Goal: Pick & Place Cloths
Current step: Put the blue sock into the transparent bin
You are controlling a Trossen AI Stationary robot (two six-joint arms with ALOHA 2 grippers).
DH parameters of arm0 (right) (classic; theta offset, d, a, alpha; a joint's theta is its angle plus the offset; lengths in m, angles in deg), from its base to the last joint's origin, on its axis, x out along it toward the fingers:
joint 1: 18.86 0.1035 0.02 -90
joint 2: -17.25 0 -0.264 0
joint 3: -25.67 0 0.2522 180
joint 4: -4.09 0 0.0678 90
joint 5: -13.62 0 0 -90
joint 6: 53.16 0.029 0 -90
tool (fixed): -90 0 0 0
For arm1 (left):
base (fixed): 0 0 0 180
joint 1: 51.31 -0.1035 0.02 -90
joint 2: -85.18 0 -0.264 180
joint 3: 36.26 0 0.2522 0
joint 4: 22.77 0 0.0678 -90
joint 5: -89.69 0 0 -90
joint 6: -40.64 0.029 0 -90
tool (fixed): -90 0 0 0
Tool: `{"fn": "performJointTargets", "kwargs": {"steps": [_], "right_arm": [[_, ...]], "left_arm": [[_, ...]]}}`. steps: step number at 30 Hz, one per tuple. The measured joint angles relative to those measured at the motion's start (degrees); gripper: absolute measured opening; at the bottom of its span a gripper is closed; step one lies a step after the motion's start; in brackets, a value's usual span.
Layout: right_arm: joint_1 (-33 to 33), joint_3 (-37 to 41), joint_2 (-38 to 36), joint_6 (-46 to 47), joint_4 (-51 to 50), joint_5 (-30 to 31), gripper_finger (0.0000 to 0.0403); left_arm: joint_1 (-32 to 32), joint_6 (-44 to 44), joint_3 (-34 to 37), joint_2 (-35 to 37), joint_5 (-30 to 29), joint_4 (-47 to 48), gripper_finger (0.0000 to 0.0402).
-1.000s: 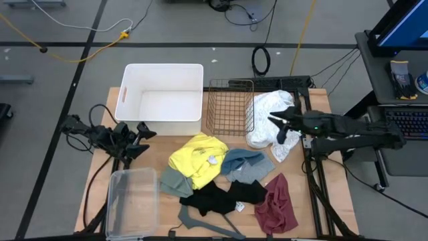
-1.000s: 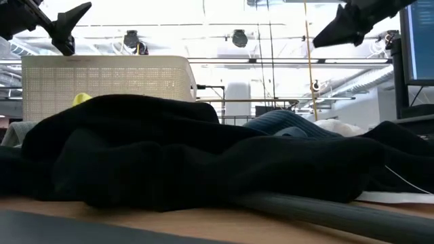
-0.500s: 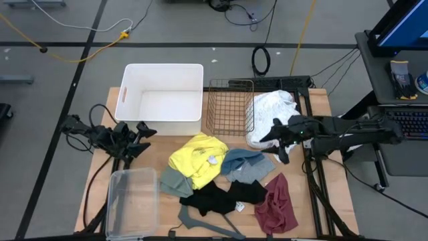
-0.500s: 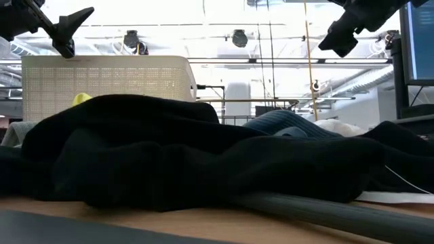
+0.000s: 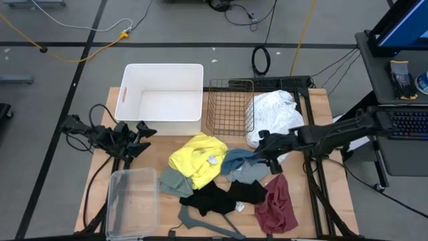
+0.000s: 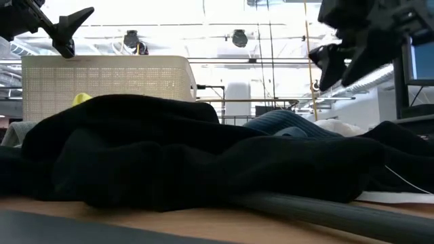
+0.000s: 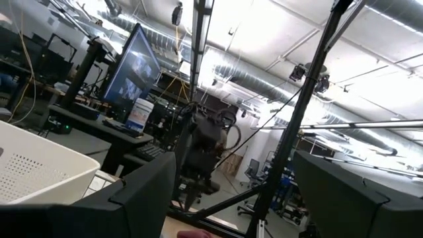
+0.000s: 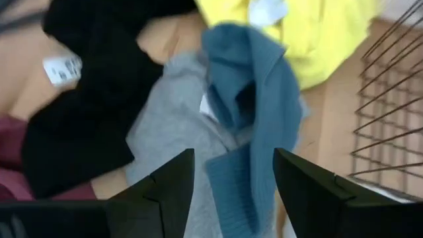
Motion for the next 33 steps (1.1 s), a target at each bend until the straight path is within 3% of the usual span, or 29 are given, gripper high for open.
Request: {"fn": "performJointTargets", "kwargs": {"steps": [21,26,33], "right_arm": [[-0.04,-0.02,15.85,-0.59,6.49,10.44,0.0193],[-0.04,-0.02,17.08,-0.59,6.82,10.27,0.0153],[-0.07,-0.02,18.66,-0.42,6.72,10.15,0.0058]], "left_arm": [[0.00,-7.82,-0.02,-0.02,-0.01,-0.11,0.0310],[0.00,-8.24,-0.02,0.00,-0.01,-0.47,0.0310],[0.01,-12.57,-0.04,-0.02,-2.49,-0.79,0.0310]]}}
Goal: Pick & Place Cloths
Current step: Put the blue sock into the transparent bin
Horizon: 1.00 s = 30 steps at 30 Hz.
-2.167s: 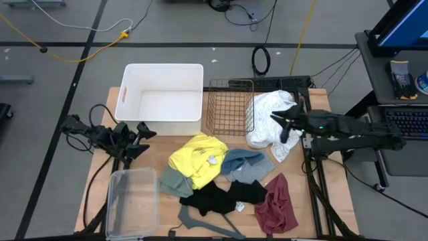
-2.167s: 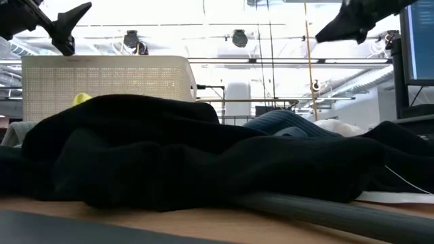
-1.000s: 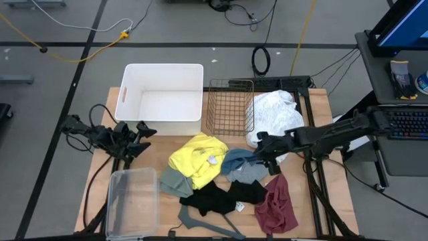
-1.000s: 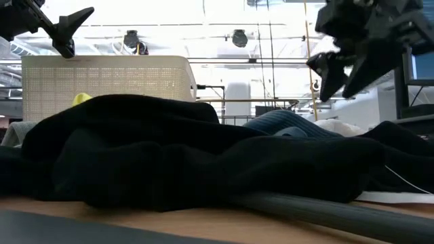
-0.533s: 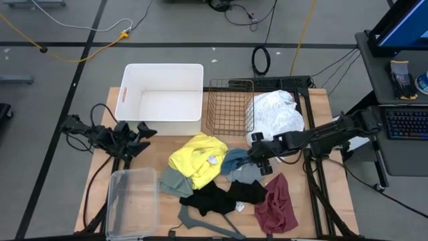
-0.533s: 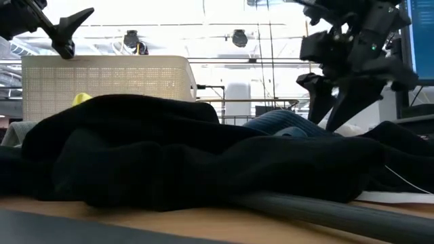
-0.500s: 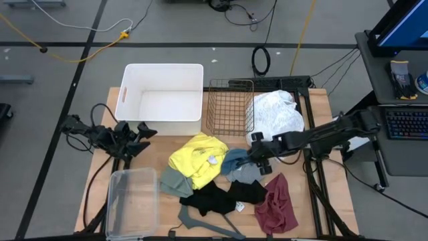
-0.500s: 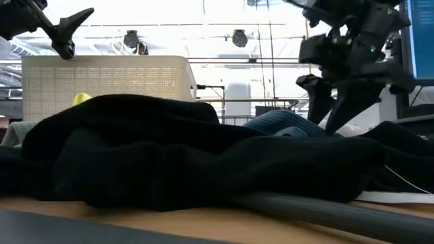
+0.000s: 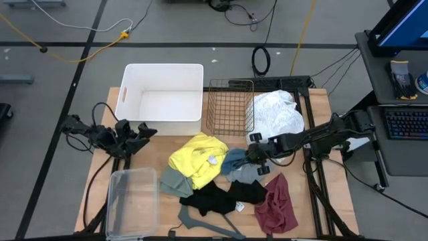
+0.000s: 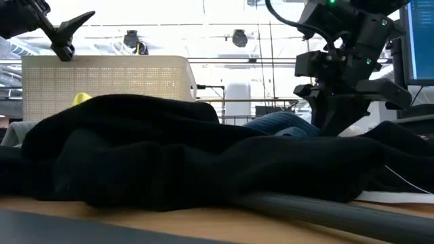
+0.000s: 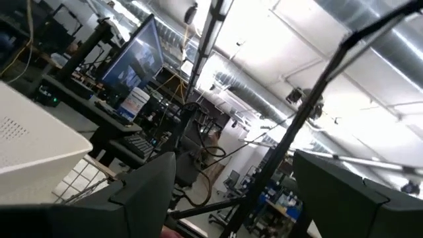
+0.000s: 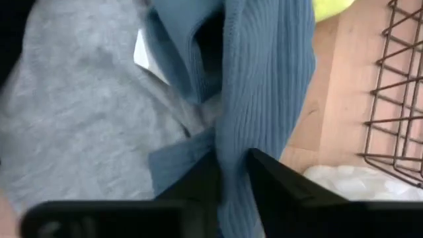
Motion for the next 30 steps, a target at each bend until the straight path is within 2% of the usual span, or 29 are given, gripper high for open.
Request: {"fn": "performJointTargets", "kwargs": {"steps": [4,12,20,25,30], "right_arm": [[0.00,0.00,-1.92,-0.15,0.05,0.12,0.0008],[0.00,-4.88,-10.79,1.04,0.19,3.33,0.0004],[0.00,-13.92,-18.40,0.91,8.91,3.23,0.0002],[0.00,-18.23,-19.45,-1.30,14.81,3.07,0.0001],[-0.13,-19.37,-19.43,-3.17,21.16,1.21,0.0001]], "left_arm": [[0.01,-0.46,0.00,0.00,-1.91,-0.02,0.0310],[-0.01,0.27,0.00,0.00,-7.01,-0.40,0.0310],[0.01,9.96,-0.28,-0.04,-8.51,-4.89,0.0310],[0.01,16.08,-3.90,-1.55,-9.41,-4.84,0.0310],[0.01,20.52,-11.61,-8.92,-9.53,-0.95,0.0310]]}}
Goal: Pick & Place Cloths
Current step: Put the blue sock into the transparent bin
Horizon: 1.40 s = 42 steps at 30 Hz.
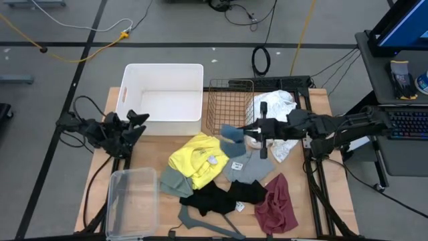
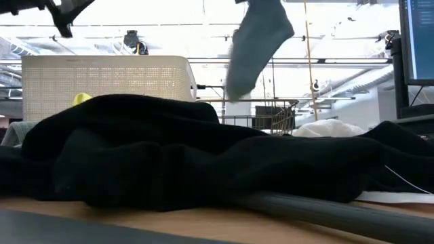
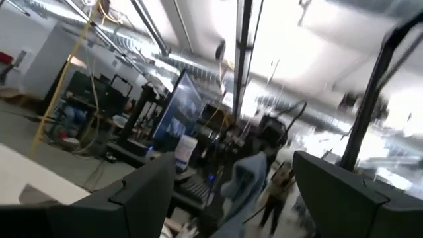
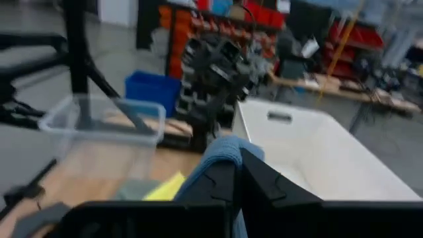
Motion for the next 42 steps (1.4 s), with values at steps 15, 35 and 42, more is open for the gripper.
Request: {"fn": "performJointTargets", "kwargs": {"steps": [15,35,42], "right_arm": [[-0.82,0.02,3.97,-4.60,11.67,-4.46,0.0000],[-6.63,0.02,12.33,-4.54,25.86,-17.90,0.0000],[-7.85,0.02,13.12,-4.68,25.94,-17.90,0.0000]], "left_arm": [[-0.02,0.09,-26.57,-33.75,-7.87,9.15,0.0310],[-2.13,6.62,-43.61,-56.92,-5.49,9.23,0.0310],[-4.72,6.33,-45.69,-60.45,3.39,9.21,0.0310]]}}
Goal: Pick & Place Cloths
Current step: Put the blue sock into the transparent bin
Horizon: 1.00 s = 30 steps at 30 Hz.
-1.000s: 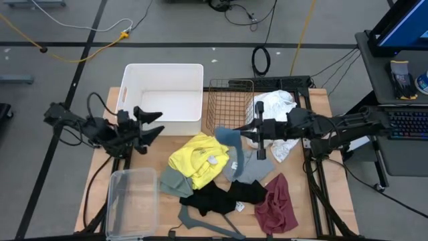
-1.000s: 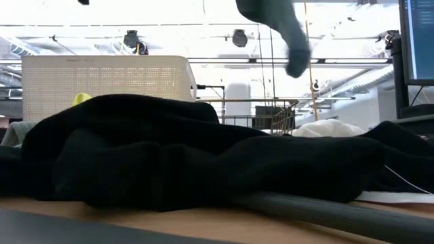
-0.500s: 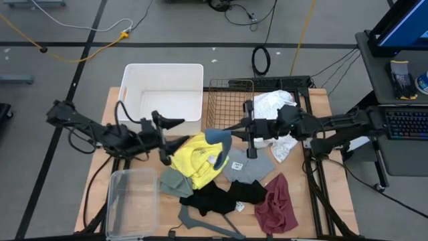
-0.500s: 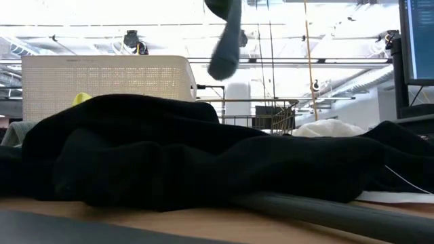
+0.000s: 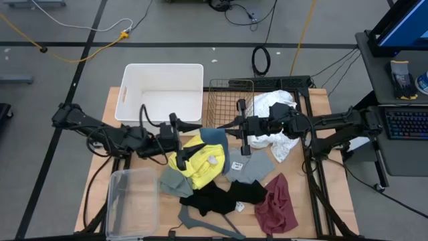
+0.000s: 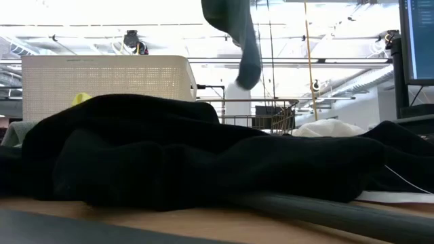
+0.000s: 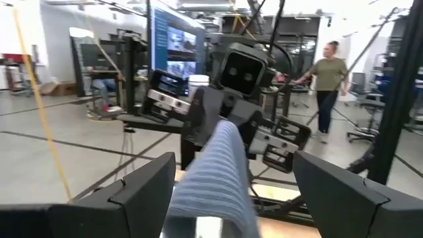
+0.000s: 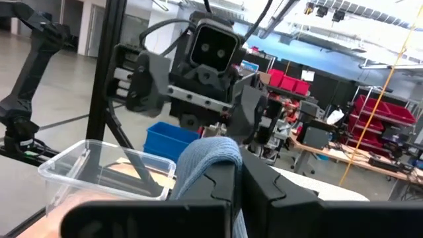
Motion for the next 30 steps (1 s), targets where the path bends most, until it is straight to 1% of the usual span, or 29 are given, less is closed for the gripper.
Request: {"fn": "performJointTargets", "kwargs": {"steps": [4,9,14,20,22,25,28,30], "right_arm": [[-0.29,0.00,-0.01,0.11,0.00,-0.04,0.0000],[-0.32,0.00,-0.01,0.77,0.01,-2.76,0.0000],[-0.30,0.00,-0.01,2.60,0.01,-2.94,0.0000],[-0.30,0.00,0.02,3.10,-0.33,-2.97,0.0000],[-0.30,0.00,0.89,3.26,-0.08,-3.00,0.0000],[-0.30,0.04,2.00,4.18,-0.75,-3.11,0.0000],[-0.30,0.04,3.32,5.31,-0.03,-4.79,0.0000],[-0.30,0.04,3.63,5.75,-0.56,-5.49,0.0000]], "left_arm": [[-1.60,-0.73,-0.21,-1.35,3.29,0.07,0.0310],[-3.58,-0.65,-0.25,-2.19,4.58,0.41,0.0310],[-5.73,-0.44,-0.27,-3.12,6.62,0.82,0.0310],[-7.81,-0.73,-0.30,-4.56,11.78,0.16,0.0310],[-8.59,-0.82,-0.41,-5.18,12.45,-0.37,0.0310],[-9.55,-0.87,-0.41,-5.69,15.79,-0.07,0.0309],[-10.44,-1.69,-0.41,-6.48,16.91,0.21,0.0295],[-10.84,-2.05,-0.38,-6.58,17.87,0.55,0.0269]]}}
